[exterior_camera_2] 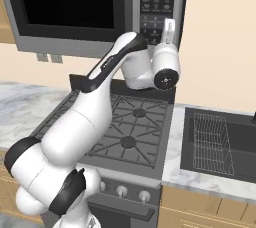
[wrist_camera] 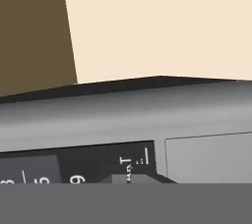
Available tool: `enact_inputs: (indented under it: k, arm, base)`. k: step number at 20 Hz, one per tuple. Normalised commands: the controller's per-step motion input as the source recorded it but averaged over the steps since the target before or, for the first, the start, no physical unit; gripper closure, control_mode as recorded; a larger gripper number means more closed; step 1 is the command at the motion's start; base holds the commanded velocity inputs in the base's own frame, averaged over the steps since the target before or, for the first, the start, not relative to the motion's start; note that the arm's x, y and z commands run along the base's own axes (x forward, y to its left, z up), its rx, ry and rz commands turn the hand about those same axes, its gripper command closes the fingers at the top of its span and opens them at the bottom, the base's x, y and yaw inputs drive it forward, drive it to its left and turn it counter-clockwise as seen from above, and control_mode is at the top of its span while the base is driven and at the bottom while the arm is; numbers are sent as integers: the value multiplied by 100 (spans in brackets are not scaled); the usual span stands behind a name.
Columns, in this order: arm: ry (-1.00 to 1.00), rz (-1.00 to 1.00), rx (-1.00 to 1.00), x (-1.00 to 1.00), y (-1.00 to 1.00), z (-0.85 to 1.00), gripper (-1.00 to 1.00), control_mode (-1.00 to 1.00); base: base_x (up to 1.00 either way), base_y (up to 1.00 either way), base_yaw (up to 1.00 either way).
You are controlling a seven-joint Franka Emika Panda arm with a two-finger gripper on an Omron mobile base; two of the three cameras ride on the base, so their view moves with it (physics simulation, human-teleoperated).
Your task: Transport the fish from the fridge to the microwave and turn on the microwave.
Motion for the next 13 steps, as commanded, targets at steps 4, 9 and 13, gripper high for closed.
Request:
enact_inputs:
  k: [4,9,13]
  arm:
    - [0,0,5,30,-13,-8,100,-100]
    - [1,0,5,41,-4,-17,100,-100]
    - [5,1,4,41,0,-34,100,-100]
  base:
    - [0,0,0]
    - [0,0,0]
    - [0,0,0]
